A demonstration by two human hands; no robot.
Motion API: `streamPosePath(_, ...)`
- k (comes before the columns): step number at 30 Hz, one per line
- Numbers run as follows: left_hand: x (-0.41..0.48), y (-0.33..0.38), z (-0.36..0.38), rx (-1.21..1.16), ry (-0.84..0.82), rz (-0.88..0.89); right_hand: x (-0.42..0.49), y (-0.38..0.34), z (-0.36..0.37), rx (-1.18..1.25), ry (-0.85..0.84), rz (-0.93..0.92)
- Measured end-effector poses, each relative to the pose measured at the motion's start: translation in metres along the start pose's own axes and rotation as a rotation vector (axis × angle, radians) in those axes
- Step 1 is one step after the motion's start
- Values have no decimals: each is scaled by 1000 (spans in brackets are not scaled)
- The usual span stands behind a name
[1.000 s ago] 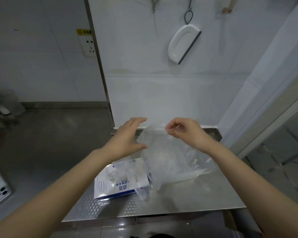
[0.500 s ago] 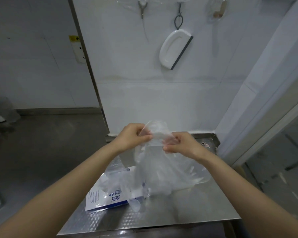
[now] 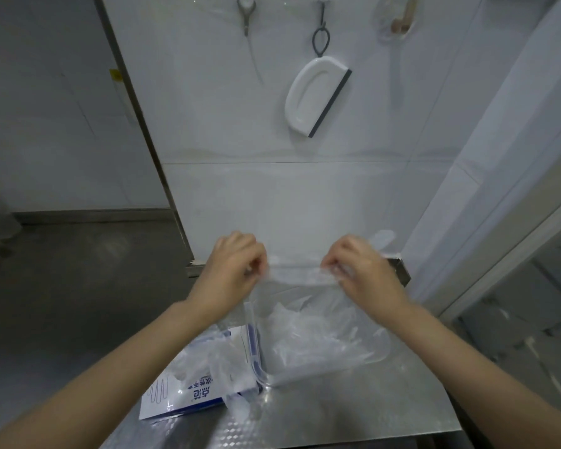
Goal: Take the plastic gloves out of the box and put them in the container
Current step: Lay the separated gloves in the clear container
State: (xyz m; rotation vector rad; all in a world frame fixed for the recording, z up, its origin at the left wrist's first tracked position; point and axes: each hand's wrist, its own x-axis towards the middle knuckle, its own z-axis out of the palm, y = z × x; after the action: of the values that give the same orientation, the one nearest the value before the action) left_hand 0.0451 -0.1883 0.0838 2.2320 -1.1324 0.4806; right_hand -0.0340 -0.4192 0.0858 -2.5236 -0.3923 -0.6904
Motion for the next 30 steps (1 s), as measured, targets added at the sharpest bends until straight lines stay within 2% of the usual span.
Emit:
streamPosePath(3, -21, -10, 34, 126, -277, 44, -27, 20, 30, -82, -394, 65)
streamPosePath(5, -26, -9, 53, 221, -444, 71, -39, 29, 48, -132, -593, 105)
streamPosePath(8, -29, -6, 79, 339, -697, 96, -49, 38, 72, -142, -746, 156)
streamPosePath(11, -29, -3, 100, 455, -975, 29, -54, 45, 90, -110, -858, 227)
streamPosePath(14, -29, -1, 116, 600, -1134, 11, -51, 47, 99, -4, -1082, 362)
streamPosePath(16, -28, 0, 122, 657, -1178, -30, -47, 49, 98, 113, -1237, 493)
streamPosePath(17, -27, 1, 126, 655, -1161, -59, -43, 49, 96, 159, -1213, 526)
streamPosePath(19, -24, 5, 130, 594, -1060, -129, -37, 49, 93, 155, -947, 495)
streamPosePath(21, -25, 10, 137, 488, -950, -220, -37, 52, 96, 11, -729, 393)
streamPosePath(22, -27, 12, 141, 436, -928, -267, -39, 54, 99, -42, -711, 346)
streamPosePath(24, -35, 13, 152, 370, -974, -346, -46, 60, 110, -88, -826, 332)
streamPosePath(26, -45, 10, 163, 338, -1093, -412, -54, 66, 118, -106, -973, 407)
streamPosePath(30, -58, 2, 178, 492, -1227, -360, -61, 75, 127, -210, -1067, 424)
